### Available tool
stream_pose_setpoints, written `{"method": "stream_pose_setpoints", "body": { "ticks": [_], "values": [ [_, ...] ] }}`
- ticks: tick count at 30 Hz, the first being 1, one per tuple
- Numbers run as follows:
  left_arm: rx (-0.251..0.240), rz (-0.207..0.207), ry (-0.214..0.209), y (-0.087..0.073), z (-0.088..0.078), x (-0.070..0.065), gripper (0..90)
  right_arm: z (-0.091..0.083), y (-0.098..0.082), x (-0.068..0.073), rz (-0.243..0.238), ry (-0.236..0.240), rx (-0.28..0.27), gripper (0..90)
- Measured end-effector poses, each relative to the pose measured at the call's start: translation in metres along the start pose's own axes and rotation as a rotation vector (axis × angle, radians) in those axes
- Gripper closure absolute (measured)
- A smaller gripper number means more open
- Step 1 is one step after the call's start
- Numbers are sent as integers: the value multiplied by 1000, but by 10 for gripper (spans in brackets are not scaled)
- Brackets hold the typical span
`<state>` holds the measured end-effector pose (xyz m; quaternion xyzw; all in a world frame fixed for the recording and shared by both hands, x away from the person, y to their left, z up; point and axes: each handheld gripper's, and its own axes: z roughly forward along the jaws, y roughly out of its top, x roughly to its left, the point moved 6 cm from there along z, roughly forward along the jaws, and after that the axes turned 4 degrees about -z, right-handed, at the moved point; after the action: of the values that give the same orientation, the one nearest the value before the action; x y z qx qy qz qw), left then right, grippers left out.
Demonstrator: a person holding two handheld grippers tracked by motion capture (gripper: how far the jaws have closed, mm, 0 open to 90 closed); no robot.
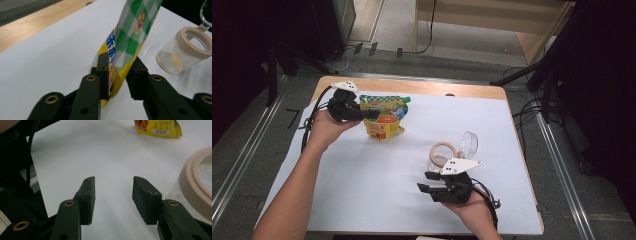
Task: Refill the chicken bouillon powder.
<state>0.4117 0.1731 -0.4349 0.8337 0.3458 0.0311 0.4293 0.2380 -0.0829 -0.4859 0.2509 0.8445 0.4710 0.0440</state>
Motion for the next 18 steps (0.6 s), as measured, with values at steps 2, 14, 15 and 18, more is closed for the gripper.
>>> {"method": "stream_pose_setpoints", "body": {
  "ticks": [2, 14, 15, 18],
  "values": [
    [5, 29, 19, 1, 2, -4, 857, 5, 5, 2, -8, 5, 4, 538],
    [20, -31, -26, 6, -1, -13, 895, 35, 33, 14, -49, 30, -7, 518],
    [20, -39, -37, 9, -6, -16, 896, 40, 37, 15, -57, 27, -10, 514],
    [17, -46, -55, 13, -13, -22, 897, 46, 38, 15, -47, 20, -13, 509]
  ]
}}
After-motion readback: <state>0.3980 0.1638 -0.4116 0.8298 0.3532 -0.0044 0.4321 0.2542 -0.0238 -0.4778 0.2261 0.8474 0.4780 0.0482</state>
